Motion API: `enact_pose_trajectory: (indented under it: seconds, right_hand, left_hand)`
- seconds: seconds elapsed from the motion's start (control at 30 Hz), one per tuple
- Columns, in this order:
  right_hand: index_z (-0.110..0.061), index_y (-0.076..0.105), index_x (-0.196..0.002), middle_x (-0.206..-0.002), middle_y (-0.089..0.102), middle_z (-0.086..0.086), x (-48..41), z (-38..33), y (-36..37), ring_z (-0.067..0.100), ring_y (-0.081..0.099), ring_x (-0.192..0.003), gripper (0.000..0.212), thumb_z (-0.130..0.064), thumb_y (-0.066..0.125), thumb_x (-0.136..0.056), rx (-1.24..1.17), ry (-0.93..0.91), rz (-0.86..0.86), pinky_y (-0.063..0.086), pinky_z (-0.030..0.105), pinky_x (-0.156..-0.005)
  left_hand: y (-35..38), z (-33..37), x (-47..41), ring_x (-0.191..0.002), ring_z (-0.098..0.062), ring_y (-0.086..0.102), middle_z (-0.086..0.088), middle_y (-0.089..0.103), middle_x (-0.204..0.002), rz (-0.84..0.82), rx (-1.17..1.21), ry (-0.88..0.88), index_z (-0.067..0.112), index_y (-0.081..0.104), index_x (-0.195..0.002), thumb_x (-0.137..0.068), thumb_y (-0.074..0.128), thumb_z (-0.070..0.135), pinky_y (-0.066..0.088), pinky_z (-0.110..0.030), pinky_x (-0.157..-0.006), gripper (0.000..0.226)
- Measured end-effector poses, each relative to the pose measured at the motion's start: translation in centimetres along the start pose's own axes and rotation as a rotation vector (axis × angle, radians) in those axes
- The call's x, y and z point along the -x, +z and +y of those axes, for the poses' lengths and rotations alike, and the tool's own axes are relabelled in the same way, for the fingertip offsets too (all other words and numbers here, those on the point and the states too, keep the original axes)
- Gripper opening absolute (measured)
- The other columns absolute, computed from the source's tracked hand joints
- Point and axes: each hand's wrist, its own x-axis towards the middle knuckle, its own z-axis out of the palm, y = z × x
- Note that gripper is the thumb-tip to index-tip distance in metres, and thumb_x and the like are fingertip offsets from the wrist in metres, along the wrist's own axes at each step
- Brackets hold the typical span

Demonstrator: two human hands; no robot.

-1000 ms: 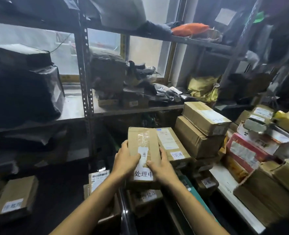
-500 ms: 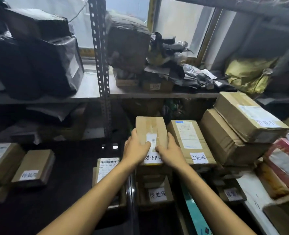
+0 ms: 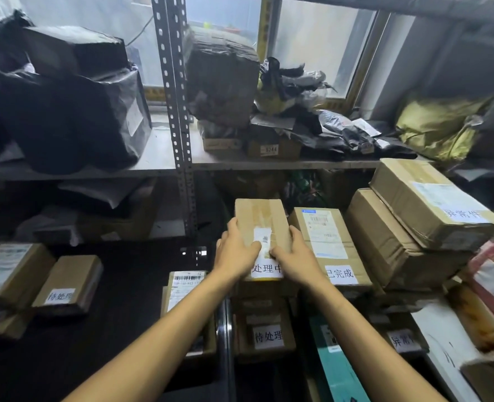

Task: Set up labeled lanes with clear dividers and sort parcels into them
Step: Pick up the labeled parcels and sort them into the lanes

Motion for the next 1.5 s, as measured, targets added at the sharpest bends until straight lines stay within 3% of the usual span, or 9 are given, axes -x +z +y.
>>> enact_pose_trajectory:
  seconds: [0.17,0.37,0.5,0.7,0.93,1.17,1.3,1.5]
  right_hand:
    - [-0.019,0.020,-0.156,-0.146,0.051,0.006,-0.2,0.3,-0.2,0.024,0.056,-0.122,0.072,-0.024,0.059,-0.095,0.018,0.001,-0.004,0.042,0.031,-0.093]
    - [-0.020,0.019,-0.156,-0.146,0.050,0.005,-0.2,0.2,-0.3,0.015,0.053,-0.108,0.073,-0.025,0.060,-0.095,0.007,0.003,-0.006,0.041,0.029,-0.090]
    - [-0.019,0.017,-0.157,-0.148,0.048,0.006,-0.2,0.4,-0.2,0.023,0.054,-0.124,0.075,-0.026,0.060,-0.095,0.033,0.003,-0.005,0.040,0.030,-0.093]
    - [-0.018,0.019,-0.156,-0.147,0.050,0.006,0.0,0.4,-0.2,0.023,0.055,-0.122,0.074,-0.025,0.060,-0.095,0.051,0.004,-0.001,0.038,0.028,-0.087]
    - [-0.018,0.028,-0.152,-0.146,0.050,0.008,0.3,-0.3,-0.2,0.027,0.054,-0.126,0.065,-0.025,0.059,-0.095,0.079,-0.027,0.033,0.039,0.032,-0.092]
    - [-0.016,0.026,-0.155,-0.153,0.044,0.007,0.8,-0.8,-0.6,0.028,0.047,-0.136,0.068,-0.026,0.058,-0.095,0.091,-0.017,0.044,0.039,0.041,-0.111]
    - [-0.018,0.030,-0.154,-0.151,0.047,0.006,1.2,-1.1,-1.0,0.026,0.051,-0.131,0.064,-0.026,0.056,-0.096,0.079,-0.022,0.052,0.043,0.046,-0.109]
    - [-0.020,0.038,-0.151,-0.151,0.049,0.001,2.0,-1.8,-1.5,0.021,0.049,-0.134,0.057,-0.027,0.054,-0.097,0.110,-0.098,0.104,0.042,0.042,-0.109]
  left_hand:
    - [0.2,0.0,-0.1,-0.124,-0.031,0.048,-0.008,0.049,-0.138,-0.019,-0.011,-0.007,0.021,0.026,-0.147,-0.084,0.060,0.025,0.044,-0.048,-0.102,0.072]
    - [0.2,0.1,-0.3,-0.124,-0.030,0.047,-0.008,0.047,-0.138,-0.020,-0.024,-0.006,0.022,0.024,-0.147,-0.085,0.060,0.025,0.043,-0.048,-0.102,0.072]
    - [0.3,-0.1,-0.1,-0.125,-0.030,0.047,-0.008,0.046,-0.139,-0.025,-0.031,-0.002,0.021,0.023,-0.148,-0.086,0.060,0.026,0.044,-0.048,-0.102,0.073]
    - [0.1,0.0,-0.1,-0.123,-0.029,0.048,-0.008,0.047,-0.137,-0.034,-0.022,-0.003,0.022,0.024,-0.147,-0.086,0.060,0.025,0.045,-0.049,-0.101,0.071]
    - [0.0,0.0,-0.1,-0.124,-0.029,0.047,-0.008,0.045,-0.138,-0.043,-0.039,-0.005,0.021,0.023,-0.148,-0.087,0.060,0.025,0.045,-0.049,-0.102,0.071]
    - [-0.1,0.2,0.0,-0.125,-0.028,0.046,-0.008,0.042,-0.140,-0.050,-0.042,0.005,0.021,0.022,-0.148,-0.086,0.059,0.025,0.045,-0.048,-0.101,0.072]
    - [-0.2,0.1,-0.1,-0.127,-0.028,0.045,-0.009,0.042,-0.141,-0.041,-0.053,0.015,0.021,0.023,-0.148,-0.086,0.059,0.026,0.044,-0.048,-0.103,0.072]
    - [-0.6,0.0,-0.1,-0.130,-0.027,0.042,-0.009,0.040,-0.145,-0.022,-0.051,0.042,0.020,0.025,-0.150,-0.089,0.059,0.026,0.042,-0.047,-0.105,0.070]
